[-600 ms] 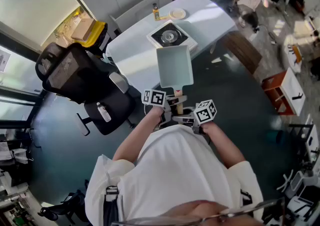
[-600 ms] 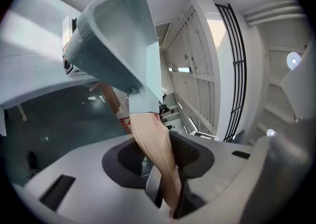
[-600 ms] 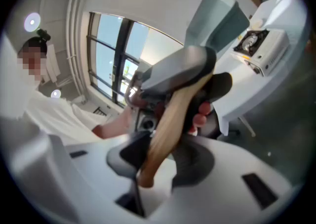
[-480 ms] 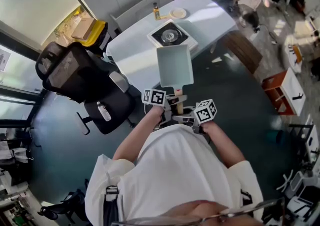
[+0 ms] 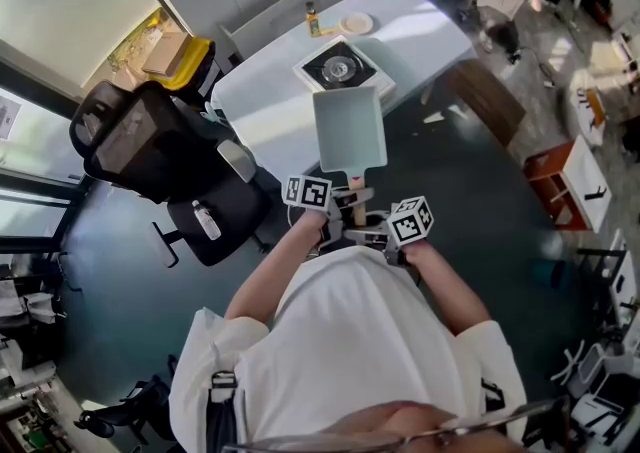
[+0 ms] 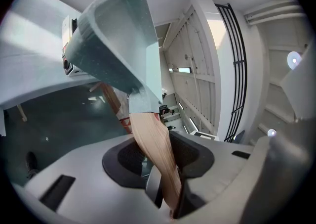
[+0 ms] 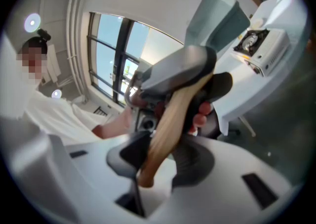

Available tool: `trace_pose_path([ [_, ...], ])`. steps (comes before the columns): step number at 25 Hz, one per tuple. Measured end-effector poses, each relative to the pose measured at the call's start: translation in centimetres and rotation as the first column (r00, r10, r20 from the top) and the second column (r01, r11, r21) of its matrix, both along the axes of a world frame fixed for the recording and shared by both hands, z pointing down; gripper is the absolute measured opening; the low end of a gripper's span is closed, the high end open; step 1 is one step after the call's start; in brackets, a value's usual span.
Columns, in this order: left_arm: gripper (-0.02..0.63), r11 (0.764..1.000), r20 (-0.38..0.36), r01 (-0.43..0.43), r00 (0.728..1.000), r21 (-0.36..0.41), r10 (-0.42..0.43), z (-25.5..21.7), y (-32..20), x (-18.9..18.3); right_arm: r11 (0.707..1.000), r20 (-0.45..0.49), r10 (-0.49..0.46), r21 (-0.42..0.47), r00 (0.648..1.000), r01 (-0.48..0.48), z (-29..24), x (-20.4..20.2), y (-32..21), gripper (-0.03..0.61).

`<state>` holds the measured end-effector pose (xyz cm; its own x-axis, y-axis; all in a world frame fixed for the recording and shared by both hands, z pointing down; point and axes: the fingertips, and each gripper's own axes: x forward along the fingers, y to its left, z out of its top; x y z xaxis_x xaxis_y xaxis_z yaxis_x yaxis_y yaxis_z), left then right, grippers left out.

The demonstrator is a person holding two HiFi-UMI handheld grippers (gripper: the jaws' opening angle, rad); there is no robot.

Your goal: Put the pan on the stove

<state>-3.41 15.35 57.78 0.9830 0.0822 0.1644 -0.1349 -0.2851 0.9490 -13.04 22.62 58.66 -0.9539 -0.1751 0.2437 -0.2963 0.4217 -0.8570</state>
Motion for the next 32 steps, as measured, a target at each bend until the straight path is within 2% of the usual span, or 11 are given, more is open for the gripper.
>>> trace_pose_path([
  [13, 0.167, 0.999, 0.006, 0.032, 0.999, 0.0, -0.032, 0.3, 0.9, 2.0, 1.0, 0.002, -0.028, 0.002, 1.0, 0.028, 0.4, 2.3, 1.1, 0.149],
  [17, 0.167, 0.999, 0.005, 0.043, 0.999, 0.026, -0.043, 0.4, 1.3, 3.3, 0.999, 0.004, -0.046, 0.004, 0.999, 0.046, 0.4, 3.6, 1.9, 0.147],
  [25, 0.167, 0.998, 0.004, 0.068, 0.998, 0.004, -0.068, 0.9, 2.3, 5.1, 0.998, -0.002, -0.066, -0.006, 0.998, 0.066, 0.8, 5.6, 2.9, 0.148],
  [32, 0.167, 0.997, 0.0, 0.081, 0.997, 0.009, -0.081, 1.0, 1.1, 6.0, 0.996, -0.009, -0.086, 0.004, 0.996, 0.086, 1.1, 6.5, 1.9, 0.148],
])
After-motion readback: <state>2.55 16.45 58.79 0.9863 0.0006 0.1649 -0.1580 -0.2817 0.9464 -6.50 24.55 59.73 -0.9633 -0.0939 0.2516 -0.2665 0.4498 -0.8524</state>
